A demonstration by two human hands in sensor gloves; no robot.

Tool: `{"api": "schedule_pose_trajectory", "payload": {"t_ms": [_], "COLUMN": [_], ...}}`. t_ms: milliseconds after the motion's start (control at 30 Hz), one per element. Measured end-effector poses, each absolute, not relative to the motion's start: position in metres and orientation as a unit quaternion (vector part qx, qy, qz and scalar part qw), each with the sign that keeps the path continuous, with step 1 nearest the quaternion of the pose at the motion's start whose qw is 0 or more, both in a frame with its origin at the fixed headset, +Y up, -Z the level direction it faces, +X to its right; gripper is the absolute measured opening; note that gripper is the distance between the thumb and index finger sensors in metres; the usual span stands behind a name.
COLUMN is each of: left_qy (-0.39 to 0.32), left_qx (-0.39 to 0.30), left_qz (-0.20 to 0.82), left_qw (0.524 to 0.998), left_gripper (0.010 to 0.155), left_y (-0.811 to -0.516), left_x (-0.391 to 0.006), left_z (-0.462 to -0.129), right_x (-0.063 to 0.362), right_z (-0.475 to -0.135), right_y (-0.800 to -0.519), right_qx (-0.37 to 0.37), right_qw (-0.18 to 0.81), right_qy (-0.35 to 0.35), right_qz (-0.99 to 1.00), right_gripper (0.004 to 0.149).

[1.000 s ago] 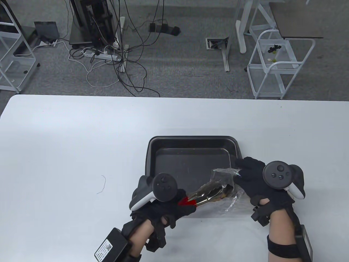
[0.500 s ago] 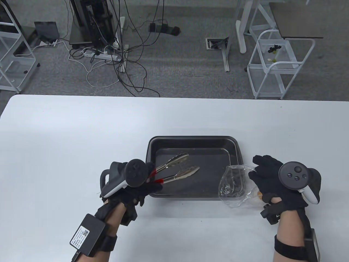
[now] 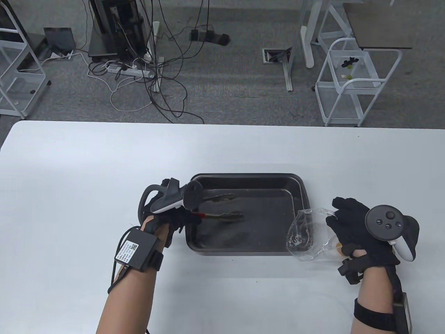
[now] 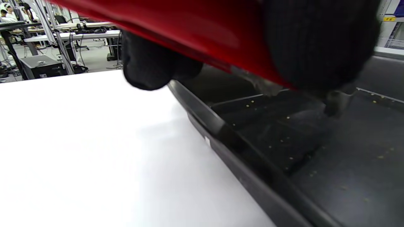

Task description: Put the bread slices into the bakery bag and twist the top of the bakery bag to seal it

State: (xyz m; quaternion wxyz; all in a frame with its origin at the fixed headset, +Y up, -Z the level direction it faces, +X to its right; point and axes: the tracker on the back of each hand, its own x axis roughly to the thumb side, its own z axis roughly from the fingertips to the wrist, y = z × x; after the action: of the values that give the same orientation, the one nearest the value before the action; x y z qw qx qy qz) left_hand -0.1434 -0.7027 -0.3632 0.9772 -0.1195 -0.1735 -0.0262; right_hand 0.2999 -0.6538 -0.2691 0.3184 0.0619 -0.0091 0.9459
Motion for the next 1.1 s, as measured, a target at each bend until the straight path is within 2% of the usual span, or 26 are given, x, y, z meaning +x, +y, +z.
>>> {"api": "schedule_pose_trajectory", "payload": {"t_ms": [400, 633, 700, 833, 933, 1100], "left_qy": [-0.169, -0.144, -0.152, -0.196, -0.255, -0.305], "left_qx": [-0.15, -0.161, -0.129, -0.006, 0.005, -0.005], "left_qz": [-0.049, -0.127, -0.125, -0.048, 0.002, 0.044], "left_qw": [0.973, 0.968, 0.972, 0.979, 0.967, 0.951], "left_gripper": [0.083, 0.085, 0.085, 0.076, 0.068, 0.069], "left_y": [-0.721, -0.72, -0.713, -0.688, -0.682, -0.691], "left_x": [-0.152, -0.138, -0.131, -0.093, -0.047, 0.027], "left_z": [-0.375, -0.364, -0.354, -0.313, -0.275, -0.229], "right_x": [0.3, 0.294, 0.291, 0.283, 0.277, 0.267], "right_z": [-0.272, -0.273, -0.272, -0.27, -0.269, -0.264], "right_y": [-0.659, -0.66, -0.659, -0.654, -0.652, -0.647], "right_qx": [0.052, 0.055, 0.051, 0.04, 0.029, 0.013], "right_qw": [0.311, 0.303, 0.301, 0.292, 0.278, 0.254], "right_qy": [-0.005, -0.001, -0.007, -0.038, -0.053, -0.08], "right_qz": [0.949, 0.951, 0.952, 0.955, 0.959, 0.964], "right_gripper": [0.044, 0.044, 0.044, 0.044, 0.044, 0.044]}}
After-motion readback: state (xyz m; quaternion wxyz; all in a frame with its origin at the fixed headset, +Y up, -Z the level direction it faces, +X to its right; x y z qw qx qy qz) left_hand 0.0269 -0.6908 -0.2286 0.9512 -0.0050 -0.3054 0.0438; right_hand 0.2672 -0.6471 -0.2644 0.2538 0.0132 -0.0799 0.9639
